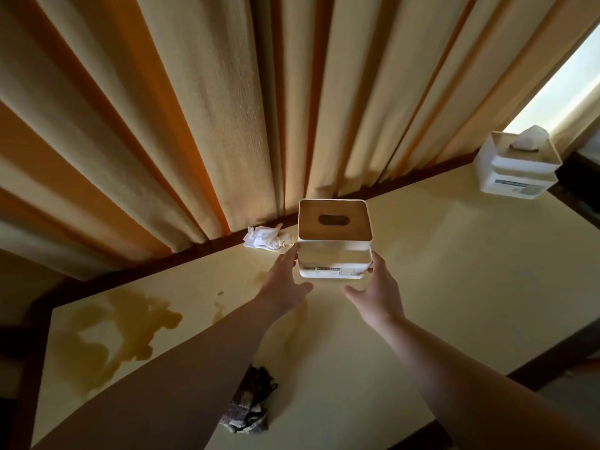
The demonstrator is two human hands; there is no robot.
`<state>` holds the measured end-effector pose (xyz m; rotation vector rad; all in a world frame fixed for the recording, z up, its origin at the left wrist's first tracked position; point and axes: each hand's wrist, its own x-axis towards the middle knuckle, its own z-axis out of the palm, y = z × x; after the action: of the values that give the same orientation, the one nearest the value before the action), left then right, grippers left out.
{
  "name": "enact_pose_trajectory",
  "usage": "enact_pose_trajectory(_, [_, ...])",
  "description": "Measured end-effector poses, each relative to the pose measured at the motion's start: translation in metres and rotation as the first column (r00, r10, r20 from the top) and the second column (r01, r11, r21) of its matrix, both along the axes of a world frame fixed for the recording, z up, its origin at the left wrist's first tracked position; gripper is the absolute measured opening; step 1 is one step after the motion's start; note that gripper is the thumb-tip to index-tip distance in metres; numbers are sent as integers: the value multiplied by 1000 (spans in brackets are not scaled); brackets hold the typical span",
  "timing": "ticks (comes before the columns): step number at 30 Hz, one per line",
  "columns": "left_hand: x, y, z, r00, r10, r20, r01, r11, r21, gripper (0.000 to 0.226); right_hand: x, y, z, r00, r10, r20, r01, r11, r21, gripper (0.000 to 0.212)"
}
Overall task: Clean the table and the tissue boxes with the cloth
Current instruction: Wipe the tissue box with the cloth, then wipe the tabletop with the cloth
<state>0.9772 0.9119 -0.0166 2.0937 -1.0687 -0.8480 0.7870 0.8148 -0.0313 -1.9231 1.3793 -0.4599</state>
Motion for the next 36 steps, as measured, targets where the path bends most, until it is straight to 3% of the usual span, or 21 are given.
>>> enact_pose_trajectory(7, [6, 5, 3, 992, -119, 45, 116, 991, 61, 93, 0, -1, -3, 997, 6, -72, -7, 1000, -3, 93])
enact_pose_trajectory(11, [15, 18, 6, 988, -107, 109, 97, 991, 91, 79, 4, 9, 3, 990, -79, -116, 50, 969, -240, 96])
enact_pose_trajectory(14, [25, 36, 9, 980, -66, 189, 56, 997, 55, 56, 8, 28, 6, 994, -42, -97, -6, 895, -446, 79])
enact_pose_trajectory(17, [38, 63, 14, 970, -18, 244, 18, 1000, 1, 40, 19, 54, 9, 980, 156, -123, -197, 847, -494, 51])
enact_pose_trajectory(21, [54, 111, 13, 960, 32, 278, -27, 999, -19, 37, 45, 96, 10, 870, 438, -225, -493, 789, -368, 42])
enact_pose_trajectory(25, [61, 164, 9, 953, 124, 275, -105, 991, -84, 38, 74, 138, 13, 745, 630, -219, -667, 702, -251, 41])
enact_pose_trajectory(29, [63, 217, 0, 919, 237, 316, -219, 971, -91, 41, 88, 187, 10, 546, 810, -213, -835, 505, -219, 53])
enact_pose_trajectory(32, [58, 250, -11, 901, 274, 336, -259, 962, -89, 40, 87, 215, -10, 365, 876, -315, -931, 338, -138, 53])
enact_pose_trajectory(34, [53, 266, -18, 895, 281, 346, -268, 960, -85, 39, 81, 219, -22, 368, 862, -349, -929, 322, -182, 46])
enact_pose_trajectory(36, [48, 276, -26, 890, 263, 372, -254, 964, -76, 37, 71, 211, -31, 433, 821, -373, -898, 358, -254, 43])
